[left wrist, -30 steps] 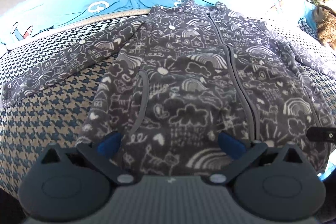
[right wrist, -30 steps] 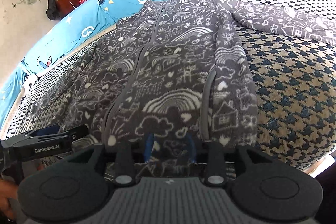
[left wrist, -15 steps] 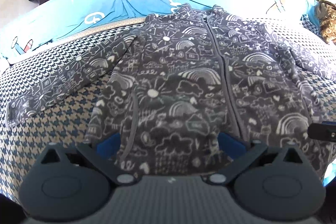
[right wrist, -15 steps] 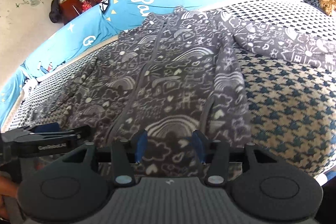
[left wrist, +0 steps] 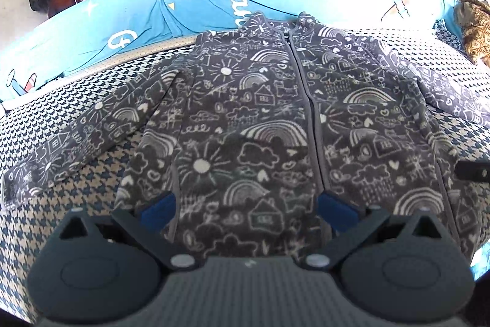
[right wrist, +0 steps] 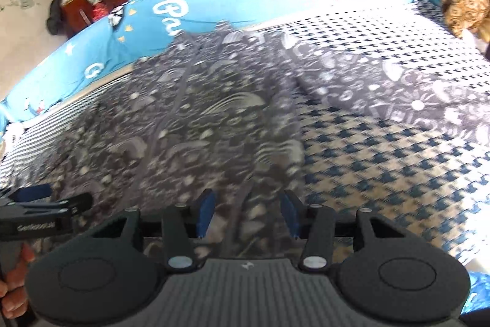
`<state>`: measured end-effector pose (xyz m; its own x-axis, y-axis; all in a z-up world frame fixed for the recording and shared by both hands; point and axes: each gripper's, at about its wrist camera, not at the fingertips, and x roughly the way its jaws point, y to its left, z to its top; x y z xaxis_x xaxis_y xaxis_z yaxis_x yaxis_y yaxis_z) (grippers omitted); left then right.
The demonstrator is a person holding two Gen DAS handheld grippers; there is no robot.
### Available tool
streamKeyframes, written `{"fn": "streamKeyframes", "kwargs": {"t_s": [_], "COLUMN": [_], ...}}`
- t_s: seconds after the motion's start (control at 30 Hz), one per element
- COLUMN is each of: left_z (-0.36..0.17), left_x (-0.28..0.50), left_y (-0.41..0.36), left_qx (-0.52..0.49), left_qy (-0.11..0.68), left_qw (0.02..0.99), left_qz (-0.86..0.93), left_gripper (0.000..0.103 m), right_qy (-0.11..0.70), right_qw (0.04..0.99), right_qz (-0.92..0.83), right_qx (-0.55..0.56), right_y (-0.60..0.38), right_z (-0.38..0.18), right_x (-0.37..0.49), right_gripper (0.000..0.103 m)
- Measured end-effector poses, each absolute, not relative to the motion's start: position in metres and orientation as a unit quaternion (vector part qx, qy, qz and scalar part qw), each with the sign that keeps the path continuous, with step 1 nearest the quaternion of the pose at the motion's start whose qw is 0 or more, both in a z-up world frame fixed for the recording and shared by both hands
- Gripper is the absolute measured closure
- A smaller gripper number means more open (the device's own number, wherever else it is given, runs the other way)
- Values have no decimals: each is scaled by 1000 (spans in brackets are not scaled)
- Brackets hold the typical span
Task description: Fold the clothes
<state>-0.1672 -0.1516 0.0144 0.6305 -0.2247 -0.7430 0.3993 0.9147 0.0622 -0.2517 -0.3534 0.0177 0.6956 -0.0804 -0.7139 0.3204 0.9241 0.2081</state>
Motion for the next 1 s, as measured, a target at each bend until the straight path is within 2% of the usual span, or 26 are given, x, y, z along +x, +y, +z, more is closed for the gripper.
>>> {"fn": "streamKeyframes", "kwargs": {"t_s": [0.23, 0.6, 1.0], "left_z": [17, 31, 18], "left_x": [-153, -114, -90], "left_y": [-162, -178, -187], "left_qx": [103, 131, 121], "left_qy": [407, 376, 394], "left_qw": [889, 901, 896], "left_qz": [-183, -175, -165], "left_gripper": [0, 0, 0], "right_qy": [384, 380, 369], "right_qw": [887, 860, 855], "right_qz": [-180, -258, -291], "right_qx": [181, 222, 219], "right_y": [-388, -439, -449], "right_z": [17, 13, 16], "right_x": [-241, -227, -216], "right_gripper": [55, 55, 55]}}
